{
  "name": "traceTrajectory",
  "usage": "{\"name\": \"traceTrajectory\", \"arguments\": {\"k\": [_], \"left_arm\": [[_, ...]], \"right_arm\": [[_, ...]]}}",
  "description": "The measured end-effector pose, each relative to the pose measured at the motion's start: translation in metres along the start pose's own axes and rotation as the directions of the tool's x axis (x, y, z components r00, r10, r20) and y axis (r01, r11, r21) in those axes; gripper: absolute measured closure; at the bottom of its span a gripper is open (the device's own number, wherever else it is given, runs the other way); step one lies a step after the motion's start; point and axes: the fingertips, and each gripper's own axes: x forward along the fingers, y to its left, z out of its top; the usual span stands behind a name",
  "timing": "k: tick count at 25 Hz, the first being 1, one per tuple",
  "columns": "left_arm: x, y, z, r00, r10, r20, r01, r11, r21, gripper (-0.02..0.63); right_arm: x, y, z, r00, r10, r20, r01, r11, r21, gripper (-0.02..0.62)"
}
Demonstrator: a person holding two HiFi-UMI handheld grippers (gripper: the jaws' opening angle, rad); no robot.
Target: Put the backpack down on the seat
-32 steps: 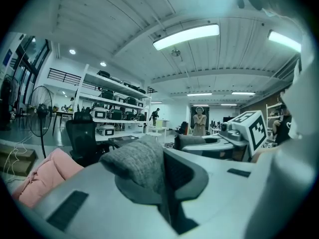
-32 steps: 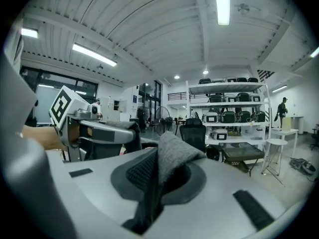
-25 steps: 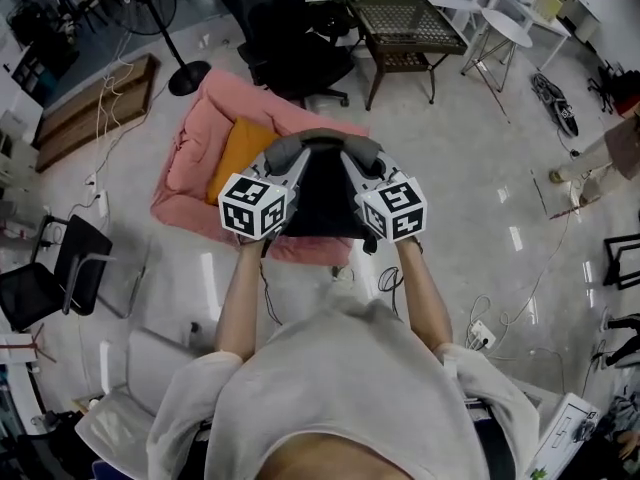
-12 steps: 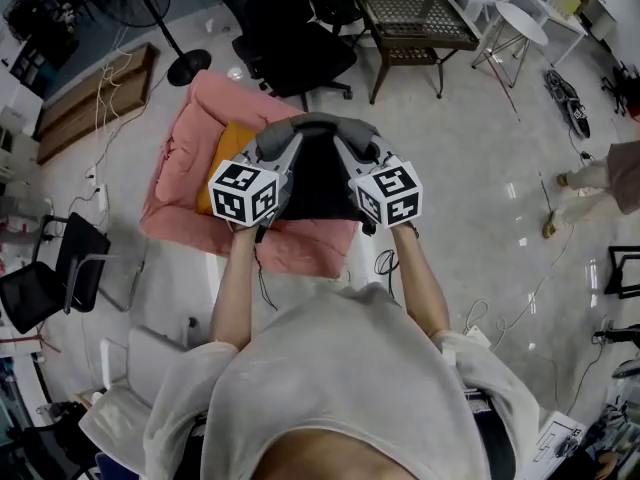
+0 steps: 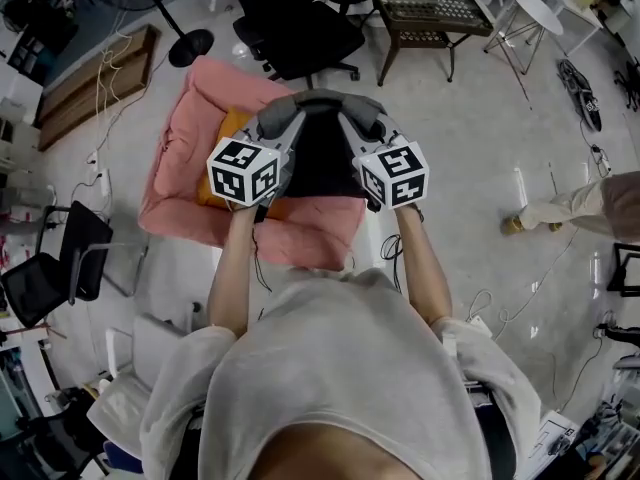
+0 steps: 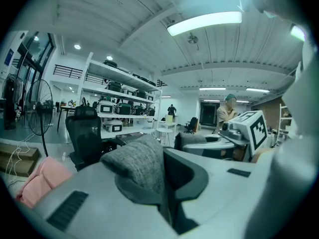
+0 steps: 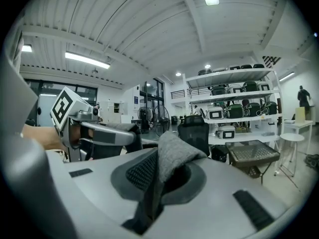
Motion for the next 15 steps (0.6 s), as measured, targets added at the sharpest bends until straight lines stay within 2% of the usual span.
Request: {"name": "traceTrajectory", "arguments": {"k": [9, 15], "left_arm": [[0.029, 0.035, -0.044, 0.992, -0.100, -0.075, 0.096, 0.994, -0.056, 0.581], [0.045, 0.054, -0.076, 0.983, -0.140, -0.119, 0.127, 0.986, -0.110, 0.581]], "right_arm": [[0.037, -0.011, -0.048, 0.992, -0.082, -0.096, 0.089, 0.994, 0.070, 0.569], [0.058, -0.018, -0.079, 0.982, -0.098, -0.159, 0.116, 0.987, 0.108, 0.569]]}}
